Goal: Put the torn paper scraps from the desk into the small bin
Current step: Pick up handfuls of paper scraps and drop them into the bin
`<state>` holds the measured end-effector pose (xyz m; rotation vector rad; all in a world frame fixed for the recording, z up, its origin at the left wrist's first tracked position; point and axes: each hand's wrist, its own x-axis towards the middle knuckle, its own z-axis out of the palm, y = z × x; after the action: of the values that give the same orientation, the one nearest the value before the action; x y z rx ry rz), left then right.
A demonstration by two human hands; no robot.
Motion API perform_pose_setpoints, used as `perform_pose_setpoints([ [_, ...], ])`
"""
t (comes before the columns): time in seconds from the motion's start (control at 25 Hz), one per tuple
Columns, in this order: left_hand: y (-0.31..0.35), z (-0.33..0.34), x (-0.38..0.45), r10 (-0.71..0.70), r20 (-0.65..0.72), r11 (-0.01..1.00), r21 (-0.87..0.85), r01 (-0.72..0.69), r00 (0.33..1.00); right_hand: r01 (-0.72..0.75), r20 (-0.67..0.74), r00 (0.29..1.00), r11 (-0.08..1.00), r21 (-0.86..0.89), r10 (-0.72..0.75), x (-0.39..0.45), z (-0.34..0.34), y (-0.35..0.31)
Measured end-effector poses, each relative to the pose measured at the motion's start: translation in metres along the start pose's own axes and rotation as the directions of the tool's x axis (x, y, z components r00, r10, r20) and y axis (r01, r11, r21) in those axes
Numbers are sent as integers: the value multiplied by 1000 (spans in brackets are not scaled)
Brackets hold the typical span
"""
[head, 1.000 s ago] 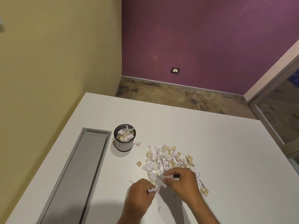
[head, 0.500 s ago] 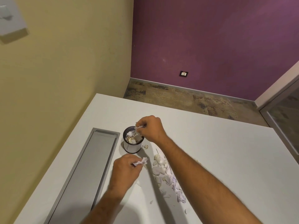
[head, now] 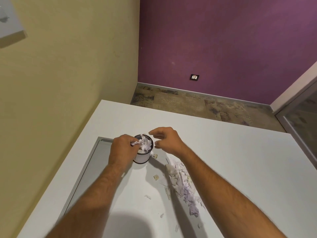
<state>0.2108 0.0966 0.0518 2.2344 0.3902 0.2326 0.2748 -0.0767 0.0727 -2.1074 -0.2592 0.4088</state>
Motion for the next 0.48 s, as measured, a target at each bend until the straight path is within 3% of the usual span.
perform_pose_setpoints([
  [0.12, 7, 7, 17, 4, 81, 995, 98, -12, 997, -75, -76, 993, 982, 174, 90, -19, -10, 19],
  [0.2, 8, 11, 24, 2, 126, 991, 133, -19, 992, -105, -117, 985, 977, 188, 128, -37, -15, 35],
  [0.36, 2, 18, 22, 27, 221, 984, 165, -64, 975, -155, -206, 967, 988, -4, 151, -83, -22, 69],
  [0.48, 8, 22, 9, 154, 132, 980, 107, -168, 979, -227, -249, 950, 963, -144, 187, -121, -18, 97],
])
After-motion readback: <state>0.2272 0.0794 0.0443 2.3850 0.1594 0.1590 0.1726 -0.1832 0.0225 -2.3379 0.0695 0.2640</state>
